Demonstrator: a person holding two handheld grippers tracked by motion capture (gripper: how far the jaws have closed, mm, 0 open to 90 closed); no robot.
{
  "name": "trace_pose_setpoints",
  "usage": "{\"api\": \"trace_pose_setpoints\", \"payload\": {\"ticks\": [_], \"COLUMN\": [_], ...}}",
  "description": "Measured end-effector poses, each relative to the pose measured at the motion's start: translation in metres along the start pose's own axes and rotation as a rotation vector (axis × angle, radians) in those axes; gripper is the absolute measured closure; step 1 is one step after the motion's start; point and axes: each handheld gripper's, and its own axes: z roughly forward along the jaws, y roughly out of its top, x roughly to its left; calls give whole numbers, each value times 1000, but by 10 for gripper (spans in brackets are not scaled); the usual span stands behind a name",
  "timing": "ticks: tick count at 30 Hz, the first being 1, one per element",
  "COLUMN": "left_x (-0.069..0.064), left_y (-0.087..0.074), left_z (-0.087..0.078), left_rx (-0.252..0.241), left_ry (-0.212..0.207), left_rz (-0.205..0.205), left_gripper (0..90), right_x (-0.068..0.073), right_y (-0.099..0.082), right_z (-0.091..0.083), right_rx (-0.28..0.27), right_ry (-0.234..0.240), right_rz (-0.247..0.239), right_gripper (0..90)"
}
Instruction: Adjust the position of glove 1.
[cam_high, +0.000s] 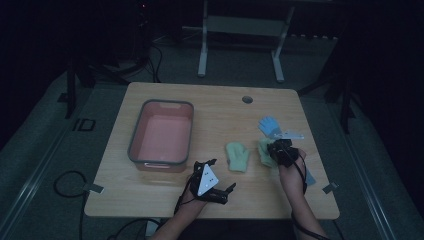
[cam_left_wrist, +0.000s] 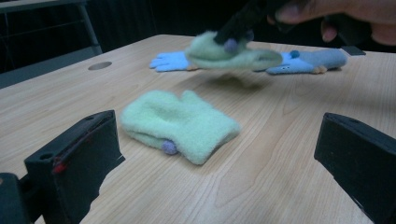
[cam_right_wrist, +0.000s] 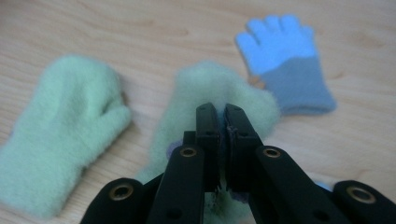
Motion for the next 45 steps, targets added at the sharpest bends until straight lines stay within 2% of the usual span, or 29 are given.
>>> {"api": "trace_pose_setpoints", "payload": {"ticks": [5,7,10,17,19,22,27,30,33,35,36,40,41,45], "left_x": [0,0,0,0,0,0,0,0,0,0,0,-1,-1,0], "left_y": [0,0,0,0,0,0,0,0,0,0,0,0,0,0], "left_z": [0,0,0,0,0,0,0,0,0,0,0,0,0,0], "left_rx": [0,-1,0,-1,-1,-1,-1,-1,-2,-1,-1,-2,-2,-3], "left_ry": [-1,-1,-1,0,0,-1,0,1,1,2,2,2,2,2], "left_rz": [-2,-2,-3,-1,-3,-2,4,3,3,4,4,7,8,5], "left_gripper": [2,2,2,2,2,2,2,2,2,2,2,2,2,2], "right_x": [-2,-3,-4,-9,-12,-18,-31,-36,-38,-38,-37,-37,-34,-32], "right_y": [-10,-14,-22,-19,-17,-13,-10,-11,-16,-22,-24,-27,-29,-30], "right_z": [11,17,26,22,18,13,12,15,20,26,27,27,27,27], "right_rx": [32,48,82,89,78,46,54,60,77,92,82,71,59,52], "right_ry": [7,26,57,94,106,153,198,217,236,239,239,242,233,225], "right_rz": [-13,-22,-41,-55,-80,-130,-173,-164,-131,-138,-140,-128,-123,-120], "right_gripper": [850,833,738,649,632,625,622,621,631,621,621,672,745,787]}}
